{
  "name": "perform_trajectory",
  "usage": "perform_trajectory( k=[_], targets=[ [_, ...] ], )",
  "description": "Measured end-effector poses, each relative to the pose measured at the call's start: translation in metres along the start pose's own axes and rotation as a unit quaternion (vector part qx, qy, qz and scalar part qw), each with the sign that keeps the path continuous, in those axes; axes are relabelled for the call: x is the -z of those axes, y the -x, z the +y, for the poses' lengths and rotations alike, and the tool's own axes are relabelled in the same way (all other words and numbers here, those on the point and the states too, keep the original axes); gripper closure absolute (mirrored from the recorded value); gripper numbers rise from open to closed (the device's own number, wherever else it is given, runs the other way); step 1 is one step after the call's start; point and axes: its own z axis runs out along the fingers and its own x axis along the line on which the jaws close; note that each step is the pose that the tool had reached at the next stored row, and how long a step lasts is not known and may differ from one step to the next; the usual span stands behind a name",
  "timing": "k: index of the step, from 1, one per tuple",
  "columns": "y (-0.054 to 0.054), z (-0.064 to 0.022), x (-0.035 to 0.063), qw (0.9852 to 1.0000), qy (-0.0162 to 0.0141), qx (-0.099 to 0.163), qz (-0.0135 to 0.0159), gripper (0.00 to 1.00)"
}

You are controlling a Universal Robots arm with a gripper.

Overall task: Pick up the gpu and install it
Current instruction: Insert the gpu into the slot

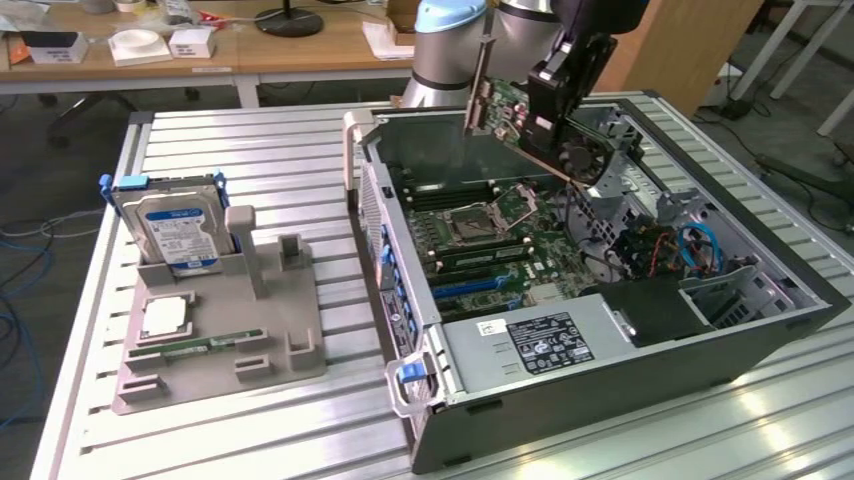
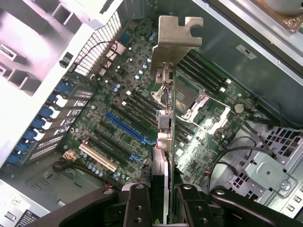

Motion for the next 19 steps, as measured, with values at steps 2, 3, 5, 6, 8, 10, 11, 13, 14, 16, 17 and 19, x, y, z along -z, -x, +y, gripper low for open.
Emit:
perform_trajectory(
  k=[2,3,5,6,8,10,11,13,14,16,17,19],
  targets=[
    [0.0000,0.0000,0.0000,1.0000,0.0001,0.005,0.0000,0.73],
    [0.0000,0.0000,0.0000,1.0000,0.0001,0.007,0.0001,0.73],
    [0.0000,0.0000,0.0000,0.9999,0.0002,0.012,0.0002,0.73],
    [0.0000,0.0000,0.0000,0.9999,0.0002,0.014,0.0003,0.73],
    [0.0000,0.0000,0.0000,0.9998,0.0003,0.019,0.0003,0.73],
    [0.0000,0.0000,0.0000,0.9997,0.0004,0.024,0.0004,0.73],
    [0.0000,0.0000,0.0000,0.9997,0.0005,0.026,0.0004,0.73],
    [0.0000,0.0000,0.0000,0.9995,0.0005,0.031,0.0005,0.73],
    [0.0000,0.0000,0.0000,0.9994,0.0006,0.033,0.0006,0.73],
    [0.0000,0.0000,0.0000,0.9993,0.0007,0.038,0.0006,0.73],
    [0.0000,0.0000,0.0000,0.9992,0.0007,0.041,0.0007,0.73],
    [0.0000,0.0000,0.0000,0.9990,0.0008,0.046,0.0008,0.73]
  ],
)
